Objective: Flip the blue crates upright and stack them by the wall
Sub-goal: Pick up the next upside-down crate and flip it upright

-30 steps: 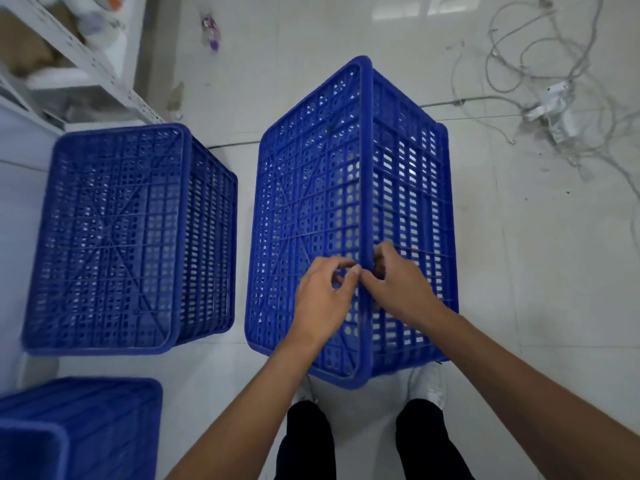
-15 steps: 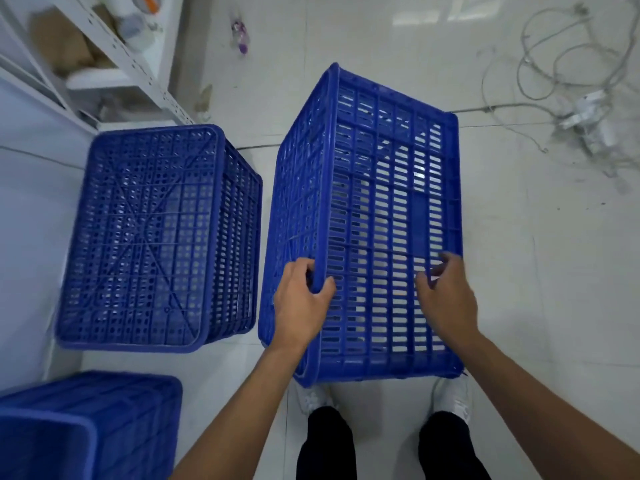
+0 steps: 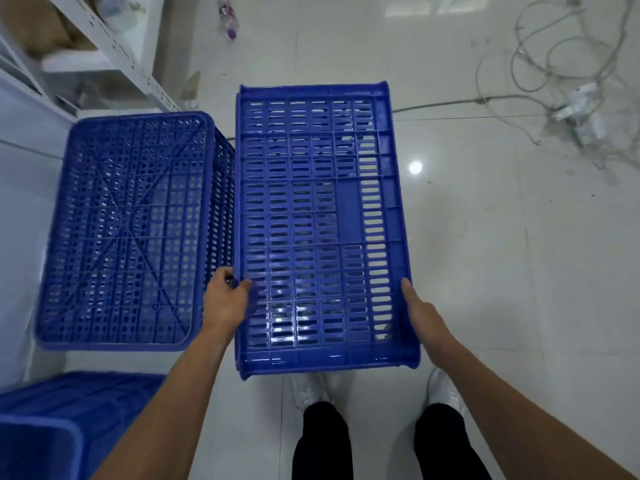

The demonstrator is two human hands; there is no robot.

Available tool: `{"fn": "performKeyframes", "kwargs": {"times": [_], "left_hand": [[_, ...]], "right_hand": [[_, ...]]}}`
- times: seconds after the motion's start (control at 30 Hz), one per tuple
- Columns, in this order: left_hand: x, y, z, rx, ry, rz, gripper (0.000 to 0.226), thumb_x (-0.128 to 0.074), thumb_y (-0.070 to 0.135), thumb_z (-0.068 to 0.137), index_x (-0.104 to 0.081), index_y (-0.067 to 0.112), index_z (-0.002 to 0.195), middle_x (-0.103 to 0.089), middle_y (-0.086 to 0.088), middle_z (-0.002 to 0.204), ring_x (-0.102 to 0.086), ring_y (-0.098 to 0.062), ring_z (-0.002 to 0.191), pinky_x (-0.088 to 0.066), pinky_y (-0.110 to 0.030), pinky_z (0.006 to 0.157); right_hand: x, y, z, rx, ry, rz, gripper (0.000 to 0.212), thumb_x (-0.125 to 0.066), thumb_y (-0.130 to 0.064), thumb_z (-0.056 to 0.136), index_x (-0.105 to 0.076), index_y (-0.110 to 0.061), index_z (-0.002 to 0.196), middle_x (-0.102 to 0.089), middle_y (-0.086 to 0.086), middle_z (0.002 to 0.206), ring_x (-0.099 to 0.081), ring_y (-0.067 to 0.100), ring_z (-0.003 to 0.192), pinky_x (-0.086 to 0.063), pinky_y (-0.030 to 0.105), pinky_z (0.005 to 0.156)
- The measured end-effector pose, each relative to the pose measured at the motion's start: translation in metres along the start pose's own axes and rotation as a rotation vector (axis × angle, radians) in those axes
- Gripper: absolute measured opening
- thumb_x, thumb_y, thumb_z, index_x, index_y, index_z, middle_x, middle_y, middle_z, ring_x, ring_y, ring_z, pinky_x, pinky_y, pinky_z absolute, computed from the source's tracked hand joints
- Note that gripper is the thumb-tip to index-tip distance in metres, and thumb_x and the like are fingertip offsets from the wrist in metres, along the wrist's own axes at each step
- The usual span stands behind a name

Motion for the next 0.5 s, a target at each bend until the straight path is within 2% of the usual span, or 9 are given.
{"fn": "performKeyframes", "kwargs": {"times": [0.1,0.17,0.3,0.33,0.4,0.5], "left_hand": [[-0.010,-0.009,-0.007,0.027,-0.036,-0.025,0.024,-0.062,0.022,0.095,-0.050,0.016,0.114,-0.054,0.006,0.090,-0.054,-0.012,0.076,-0.046,-0.032,0.072],[-0.019,-0.013,-0.015,0.063,-0.075,-0.079,0.023,-0.063,0.020,0.094,-0.051,0.013,0.113,-0.059,-0.001,0.099,-0.059,-0.020,0.085,-0.053,-0.039,0.080],[-0.040,-0.016,-0.034,0.094,-0.124,-0.133,0.019,-0.062,0.019,0.095,-0.053,0.012,0.109,-0.064,-0.004,0.099,-0.064,-0.027,0.088,-0.057,-0.035,0.072],[-0.046,-0.015,-0.037,0.095,-0.132,-0.136,0.018,-0.062,0.019,0.094,-0.054,0.011,0.108,-0.064,-0.006,0.101,-0.065,-0.030,0.091,-0.058,-0.039,0.075],[-0.058,-0.011,-0.044,0.088,-0.152,-0.143,0.019,-0.063,0.020,0.094,-0.054,0.010,0.107,-0.066,-0.011,0.104,-0.066,-0.033,0.095,-0.058,-0.049,0.083],[-0.075,0.001,-0.055,0.038,-0.162,-0.128,0.016,-0.062,0.023,0.095,-0.054,0.013,0.105,-0.066,-0.006,0.103,-0.066,-0.028,0.093,-0.057,-0.050,0.084]], "right_hand": [[0.000,0.005,-0.002,-0.005,0.134,0.054,0.081,-0.026,-0.087,0.077,-0.068,-0.020,0.092,-0.072,0.002,0.088,-0.070,0.024,0.083,-0.052,0.038,0.081],[0.007,0.006,-0.003,0.017,0.278,-0.020,0.087,-0.019,-0.091,0.072,-0.066,-0.019,0.085,-0.070,0.003,0.082,-0.068,0.023,0.076,-0.051,0.035,0.073],[0.031,0.007,-0.011,0.065,0.428,-0.165,0.092,-0.013,-0.095,0.069,-0.064,-0.017,0.070,-0.065,0.002,0.066,-0.064,0.021,0.062,-0.044,0.028,0.056],[0.040,0.006,-0.012,0.075,0.453,-0.193,0.093,-0.013,-0.095,0.069,-0.063,-0.017,0.067,-0.064,0.002,0.063,-0.063,0.021,0.060,-0.043,0.028,0.056],[0.055,0.005,-0.014,0.085,0.474,-0.221,0.095,-0.012,-0.096,0.069,-0.063,-0.015,0.067,-0.065,0.004,0.065,-0.063,0.023,0.062,-0.047,0.031,0.060],[0.081,0.008,-0.019,0.076,0.500,-0.215,0.098,-0.012,-0.098,0.065,-0.063,-0.015,0.070,-0.065,0.006,0.070,-0.064,0.026,0.066,-0.051,0.036,0.066]]}}
Point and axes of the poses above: each hand's wrist, its own z-axis towards the middle knuckle, its own x-axis out of the back of the hand, y = z × x, the point moved 1 cm from there along z, towards the middle knuckle
